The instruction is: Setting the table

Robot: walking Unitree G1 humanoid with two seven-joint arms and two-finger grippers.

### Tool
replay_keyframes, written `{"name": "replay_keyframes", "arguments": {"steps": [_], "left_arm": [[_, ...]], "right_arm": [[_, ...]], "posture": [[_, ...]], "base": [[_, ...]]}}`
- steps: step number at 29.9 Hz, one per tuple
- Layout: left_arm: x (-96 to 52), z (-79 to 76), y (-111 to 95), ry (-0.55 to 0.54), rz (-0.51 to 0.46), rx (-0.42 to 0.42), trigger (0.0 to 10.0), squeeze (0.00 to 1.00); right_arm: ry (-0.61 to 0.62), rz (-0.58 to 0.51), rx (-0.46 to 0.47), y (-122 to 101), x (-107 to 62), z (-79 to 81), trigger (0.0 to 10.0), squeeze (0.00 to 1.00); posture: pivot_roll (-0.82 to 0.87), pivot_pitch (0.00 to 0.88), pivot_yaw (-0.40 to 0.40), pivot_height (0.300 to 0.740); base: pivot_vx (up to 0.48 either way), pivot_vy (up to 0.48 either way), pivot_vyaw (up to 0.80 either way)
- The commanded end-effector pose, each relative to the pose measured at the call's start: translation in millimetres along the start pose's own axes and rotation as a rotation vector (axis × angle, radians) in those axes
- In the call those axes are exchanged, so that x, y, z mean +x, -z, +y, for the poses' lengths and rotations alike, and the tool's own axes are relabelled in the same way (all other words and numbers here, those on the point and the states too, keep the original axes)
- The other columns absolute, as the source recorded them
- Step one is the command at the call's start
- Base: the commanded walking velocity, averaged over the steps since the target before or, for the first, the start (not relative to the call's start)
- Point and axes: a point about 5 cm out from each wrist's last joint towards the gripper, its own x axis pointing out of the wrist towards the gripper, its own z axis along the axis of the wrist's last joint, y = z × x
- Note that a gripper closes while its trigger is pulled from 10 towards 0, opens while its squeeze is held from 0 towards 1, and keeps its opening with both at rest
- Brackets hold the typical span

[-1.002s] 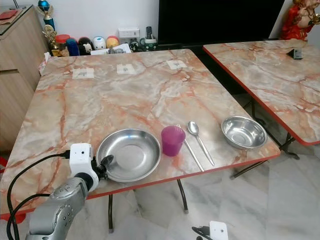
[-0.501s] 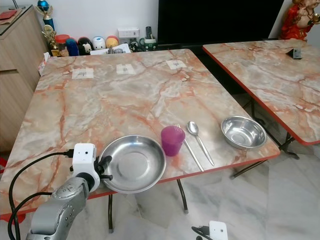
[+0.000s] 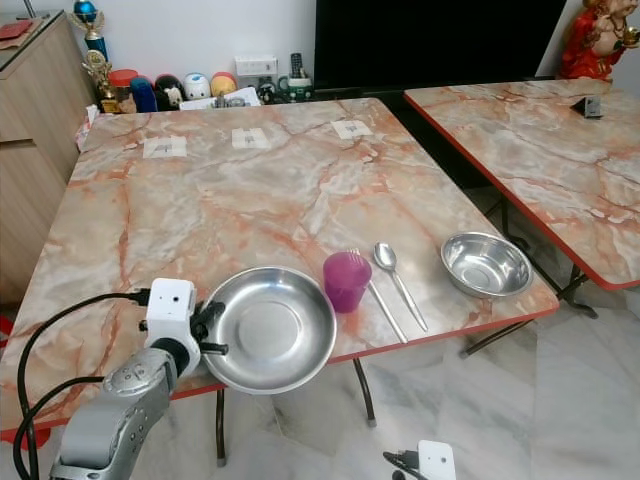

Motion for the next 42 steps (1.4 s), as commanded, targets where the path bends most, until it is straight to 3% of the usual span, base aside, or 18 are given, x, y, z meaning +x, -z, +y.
{"name": "replay_keyframes", "arguments": {"steps": [1,7,9,10,12,14,17,24,25,26,28,34,42], "left_arm": [[-4.3,14.8,12,-0.069,0.022,-0.026,0.0,0.00],[-9.9,20.3,15,-0.097,-0.010,-0.089,0.0,0.00],[-11.9,25.1,14,-0.121,-0.053,-0.197,0.0,0.00],[-13.2,29.1,14,-0.141,-0.083,-0.293,0.0,0.00],[-14.6,34.6,15,-0.162,-0.115,-0.373,0.0,0.00],[-14.9,35.6,15,-0.165,-0.122,-0.388,0.0,0.00],[-19.7,48.9,17,-0.228,-0.175,-0.509,0.0,0.00],[-25.1,56.2,17,-0.250,-0.247,-0.579,0.0,0.00],[-26.2,55.1,16,-0.243,-0.271,-0.620,1.3,0.00],[-26.7,53.1,14,-0.225,-0.292,-0.660,10.0,0.00],[-27.2,49.4,11,-0.193,-0.325,-0.736,10.0,0.00],[-30.4,47.9,13,-0.175,-0.345,-0.795,10.0,0.00],[-45.1,56.6,6,-0.166,-0.382,-0.705,10.0,0.00]], "right_arm": [[0.011,0.010,0.002,3,-0.7,-3.3,10.0,0.00],[0.012,0.012,0.000,3,-0.8,-4.6,10.0,0.00],[0.013,0.012,-0.002,3,-0.8,-4.9,10.0,0.00],[0.013,0.012,-0.003,3,-0.7,-5.2,10.0,0.00],[0.014,0.011,-0.003,2,-0.6,-5.5,10.0,0.00],[0.014,0.011,-0.003,2,-0.6,-5.6,10.0,0.00],[0.015,0.012,-0.006,2,-0.5,-6.2,10.0,0.00],[0.014,0.014,-0.007,3,-0.7,-5.9,10.0,0.00],[0.018,0.016,-0.003,3,-0.9,-6.6,10.0,0.00],[0.020,0.017,-0.001,4,-1.0,-7.4,10.0,0.00],[0.025,0.020,0.001,5,-1.4,-9.3,10.0,0.00],[0.030,0.023,0.003,6,-1.7,-13.2,10.0,0.00],[0.035,0.024,0.008,5,-1.8,-16.1,10.0,0.00]], "posture": [[0.12,0.091,-0.075,0.740],[0.13,0.090,-0.081,0.740],[0.12,0.087,-0.082,0.740],[0.12,0.084,-0.084,0.740],[0.12,0.080,-0.085,0.740],[0.12,0.080,-0.085,0.740],[0.13,0.072,-0.087,0.740],[0.12,0.066,-0.091,0.740],[0.13,0.062,-0.093,0.740],[0.12,0.060,-0.094,0.740],[0.13,0.057,-0.095,0.740],[0.12,0.057,-0.096,0.740],[0.13,0.076,-0.104,0.740]], "base": [[0.000,0.000,0.00],[0.000,0.000,0.00],[0.000,0.000,0.00],[0.000,0.000,0.00],[0.000,0.000,0.00],[0.000,0.000,0.00],[0.000,0.000,0.00],[0.000,0.000,0.00],[0.000,0.000,0.00],[0.000,0.000,0.00],[0.000,0.000,0.00],[0.000,0.000,0.00],[0.000,0.000,0.00]]}}
